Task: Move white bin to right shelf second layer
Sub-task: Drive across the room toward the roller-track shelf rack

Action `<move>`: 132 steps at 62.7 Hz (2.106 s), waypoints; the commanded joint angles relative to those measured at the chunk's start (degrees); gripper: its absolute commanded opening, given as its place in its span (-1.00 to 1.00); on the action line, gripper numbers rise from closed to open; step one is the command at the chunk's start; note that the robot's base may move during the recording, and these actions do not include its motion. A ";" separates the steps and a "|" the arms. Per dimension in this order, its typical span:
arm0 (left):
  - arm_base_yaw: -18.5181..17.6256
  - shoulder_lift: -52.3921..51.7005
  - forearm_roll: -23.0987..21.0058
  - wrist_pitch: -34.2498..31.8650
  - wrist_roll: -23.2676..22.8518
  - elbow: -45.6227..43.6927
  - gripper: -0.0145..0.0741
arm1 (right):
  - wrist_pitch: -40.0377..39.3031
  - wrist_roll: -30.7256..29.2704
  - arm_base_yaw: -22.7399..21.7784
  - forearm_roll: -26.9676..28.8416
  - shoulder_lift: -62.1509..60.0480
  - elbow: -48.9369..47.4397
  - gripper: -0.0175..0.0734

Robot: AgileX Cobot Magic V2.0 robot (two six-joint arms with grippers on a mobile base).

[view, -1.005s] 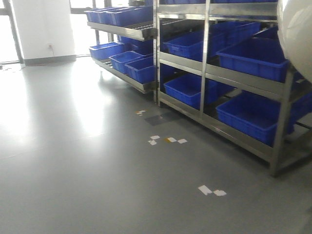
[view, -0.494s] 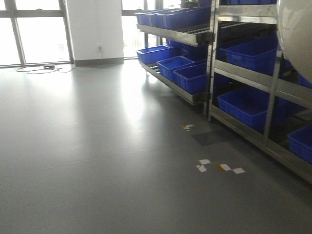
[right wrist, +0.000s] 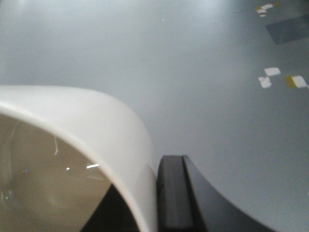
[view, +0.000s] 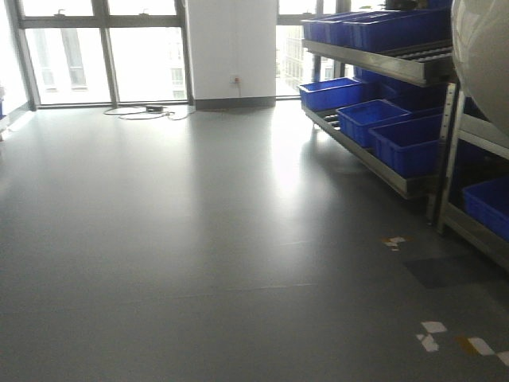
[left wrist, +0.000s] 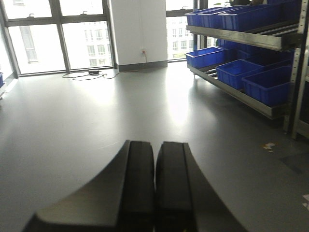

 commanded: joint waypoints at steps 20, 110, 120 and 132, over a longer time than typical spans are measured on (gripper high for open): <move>-0.16 -0.80 -0.35 -4.89 -0.15 2.11 -0.48 | -4.90 -0.11 -0.33 1.02 0.37 -1.69 -0.49; -0.16 -0.80 -0.35 -4.89 -0.15 2.11 -0.48 | -4.91 -0.11 -0.33 1.02 0.37 -1.69 -0.49; -0.16 -0.80 -0.35 -4.89 -0.15 2.11 -0.48 | -4.91 -0.11 -0.33 1.02 0.37 -1.69 -0.49; -0.16 -0.80 -0.35 -4.89 -0.15 2.11 -0.48 | -4.91 -0.11 -0.33 1.02 0.37 -1.69 -0.49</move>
